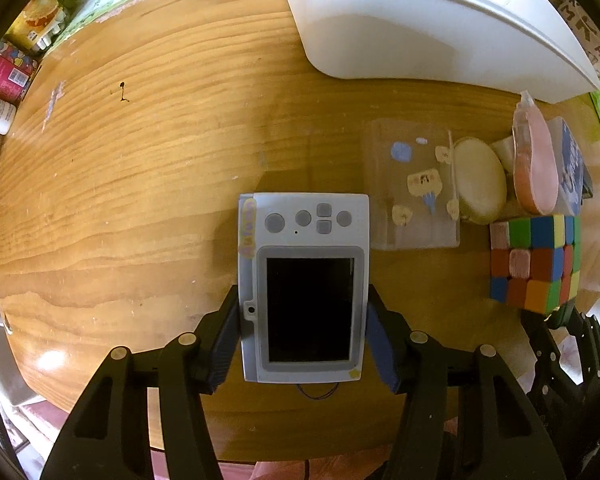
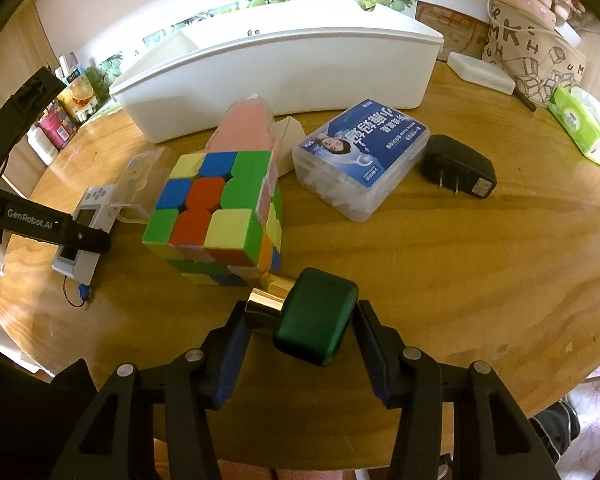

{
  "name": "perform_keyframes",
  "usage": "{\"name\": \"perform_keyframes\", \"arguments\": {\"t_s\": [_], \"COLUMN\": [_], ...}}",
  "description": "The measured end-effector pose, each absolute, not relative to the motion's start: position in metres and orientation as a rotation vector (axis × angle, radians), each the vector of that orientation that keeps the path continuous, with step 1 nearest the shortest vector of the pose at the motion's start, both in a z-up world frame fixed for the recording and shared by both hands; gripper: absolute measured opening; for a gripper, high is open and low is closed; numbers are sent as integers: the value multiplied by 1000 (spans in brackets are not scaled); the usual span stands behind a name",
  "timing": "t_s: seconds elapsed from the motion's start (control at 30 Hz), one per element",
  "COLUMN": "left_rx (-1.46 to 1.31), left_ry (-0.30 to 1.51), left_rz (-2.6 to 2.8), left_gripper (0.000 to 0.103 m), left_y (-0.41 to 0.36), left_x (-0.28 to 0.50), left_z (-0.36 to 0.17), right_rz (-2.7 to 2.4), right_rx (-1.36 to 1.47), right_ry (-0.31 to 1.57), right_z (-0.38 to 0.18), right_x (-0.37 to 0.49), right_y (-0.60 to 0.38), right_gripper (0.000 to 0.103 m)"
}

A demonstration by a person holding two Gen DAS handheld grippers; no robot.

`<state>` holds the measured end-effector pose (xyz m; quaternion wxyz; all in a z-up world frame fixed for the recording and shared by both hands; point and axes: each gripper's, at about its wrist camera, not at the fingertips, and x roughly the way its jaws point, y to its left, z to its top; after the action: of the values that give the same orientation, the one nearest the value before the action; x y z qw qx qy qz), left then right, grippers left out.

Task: Organize rigid objects
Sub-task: 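Grasp the white handheld device with the left tool while the right tool grasps the green-and-gold cylinder, then carry the device with the left tool while the right tool carries the cylinder into the bin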

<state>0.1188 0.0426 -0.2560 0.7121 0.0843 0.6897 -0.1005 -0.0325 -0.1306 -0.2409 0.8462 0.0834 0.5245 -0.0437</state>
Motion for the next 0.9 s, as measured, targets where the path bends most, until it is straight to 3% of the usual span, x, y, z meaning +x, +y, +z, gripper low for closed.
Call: {"name": "perform_keyframes", "arguments": {"t_s": [0.5, 0.9], "left_rx": [184, 146], "left_ry": [1494, 1376], "left_rz": [-233, -166], "left_gripper": [61, 61], "left_y": [70, 86], "left_x": [100, 110], "left_z": [-255, -208], "right_rz": [-123, -120], "right_rx": [149, 113], "right_ry": [1073, 999], "right_z": [-223, -189], "right_x": [-46, -37], "right_y": [-118, -126], "right_gripper": [52, 52]}}
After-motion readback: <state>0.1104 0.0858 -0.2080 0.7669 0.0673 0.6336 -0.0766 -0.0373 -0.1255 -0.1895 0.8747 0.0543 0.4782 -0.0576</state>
